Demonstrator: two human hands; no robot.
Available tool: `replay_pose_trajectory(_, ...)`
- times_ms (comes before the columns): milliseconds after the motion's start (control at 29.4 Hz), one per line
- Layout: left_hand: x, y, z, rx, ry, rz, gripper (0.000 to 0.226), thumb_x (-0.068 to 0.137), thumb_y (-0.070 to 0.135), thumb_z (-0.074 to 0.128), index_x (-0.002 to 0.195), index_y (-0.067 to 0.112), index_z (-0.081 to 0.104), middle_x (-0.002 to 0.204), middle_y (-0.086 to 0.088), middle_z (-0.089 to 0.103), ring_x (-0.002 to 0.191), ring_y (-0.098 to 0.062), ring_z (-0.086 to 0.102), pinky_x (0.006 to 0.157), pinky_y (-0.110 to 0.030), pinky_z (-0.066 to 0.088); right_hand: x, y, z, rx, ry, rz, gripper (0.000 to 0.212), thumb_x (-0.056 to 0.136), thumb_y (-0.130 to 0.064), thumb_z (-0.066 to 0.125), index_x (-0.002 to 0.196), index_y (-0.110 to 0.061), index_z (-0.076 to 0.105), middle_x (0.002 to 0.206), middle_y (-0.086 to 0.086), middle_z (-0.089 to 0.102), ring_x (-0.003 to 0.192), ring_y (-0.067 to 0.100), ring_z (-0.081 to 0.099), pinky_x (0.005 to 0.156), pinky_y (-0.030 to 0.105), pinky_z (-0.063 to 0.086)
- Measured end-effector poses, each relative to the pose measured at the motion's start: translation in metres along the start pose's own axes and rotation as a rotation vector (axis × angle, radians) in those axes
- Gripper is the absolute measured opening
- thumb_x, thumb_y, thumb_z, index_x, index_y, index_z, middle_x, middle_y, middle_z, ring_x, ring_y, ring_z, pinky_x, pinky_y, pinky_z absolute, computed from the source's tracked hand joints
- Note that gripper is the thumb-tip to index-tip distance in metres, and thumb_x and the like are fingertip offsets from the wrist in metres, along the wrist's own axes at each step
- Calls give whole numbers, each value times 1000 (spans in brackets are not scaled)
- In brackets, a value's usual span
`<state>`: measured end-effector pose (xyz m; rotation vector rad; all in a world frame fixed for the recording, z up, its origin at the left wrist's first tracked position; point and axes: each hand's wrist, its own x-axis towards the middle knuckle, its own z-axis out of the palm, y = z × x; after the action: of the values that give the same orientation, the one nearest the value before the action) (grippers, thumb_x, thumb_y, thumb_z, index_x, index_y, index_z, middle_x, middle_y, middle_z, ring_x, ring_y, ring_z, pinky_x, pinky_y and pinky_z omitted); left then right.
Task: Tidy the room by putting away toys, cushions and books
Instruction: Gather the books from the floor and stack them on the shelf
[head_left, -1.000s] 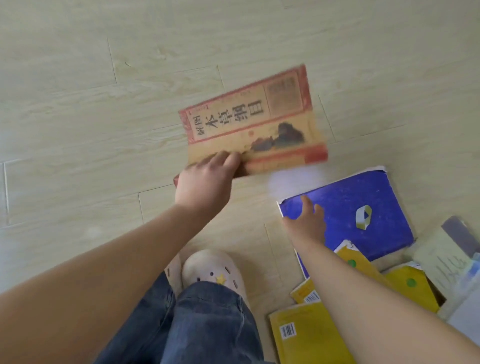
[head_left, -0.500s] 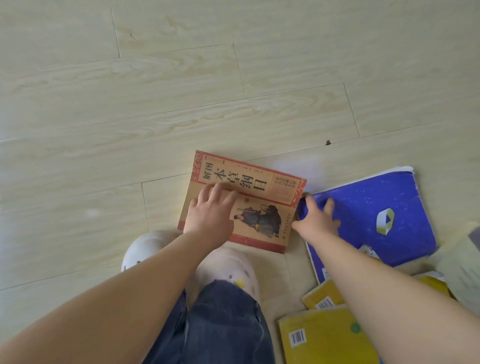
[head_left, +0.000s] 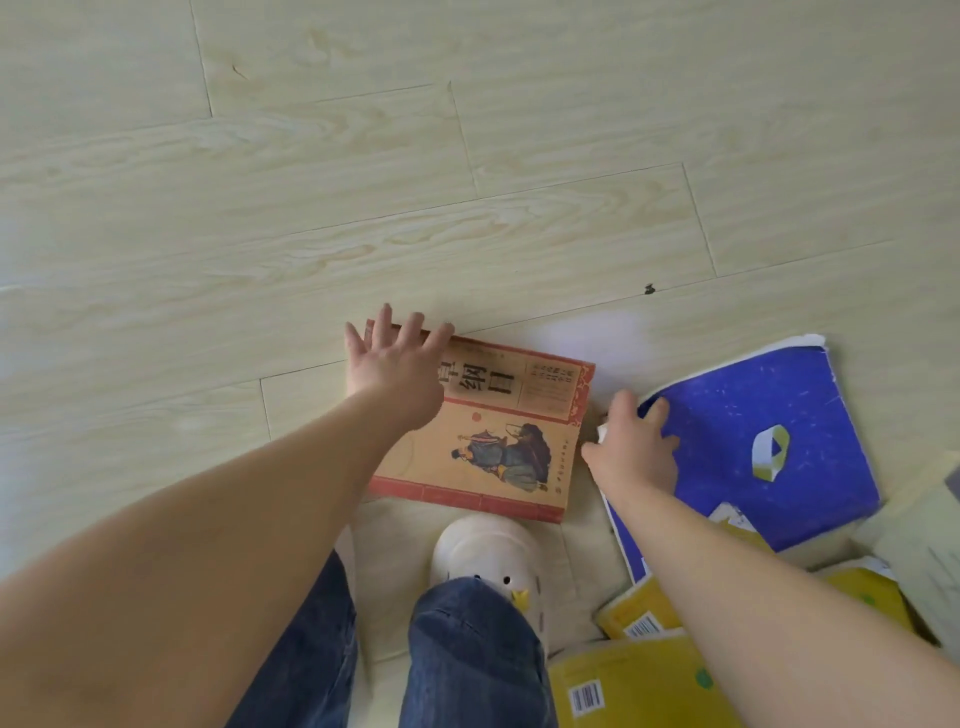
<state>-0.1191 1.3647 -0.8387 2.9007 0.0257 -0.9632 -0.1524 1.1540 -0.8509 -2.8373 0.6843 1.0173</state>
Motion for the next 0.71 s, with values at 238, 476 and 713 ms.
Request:
replay_pose_trajectory(238, -21, -5, 30, -21, -143, -8, 78, 95, 27, 44, 147, 39, -13, 156, 2, -24, 144, -29, -19, 116, -50, 10, -6, 18, -4, 611, 239, 89, 16, 91, 0, 46, 100, -13, 44, 91, 9, 54, 82, 31, 53, 62, 33, 42)
replay_pose_trajectory(476, -27, 5, 13, -370, -149, -77, 61, 93, 43, 45, 148, 32, 20, 158, 6, 9, 145, -23, 13, 110, -43, 31, -26, 13, -26, 875, 289, -22, 29, 89, 6, 40, 103, -16, 52, 88, 5, 52, 78, 30, 54, 55, 31, 41)
replay_pose_trajectory(713, -39, 25, -29, -1708, -466, -141, 68, 84, 64, 34, 136, 22, 44, 129, -6, 54, 120, -27, 52, 98, -44, 42, -60, -32, -46, 1073, 225, -397, 33, 82, 6, 56, 105, -18, 51, 80, -19, 51, 68, 16, 54, 63, 28, 44)
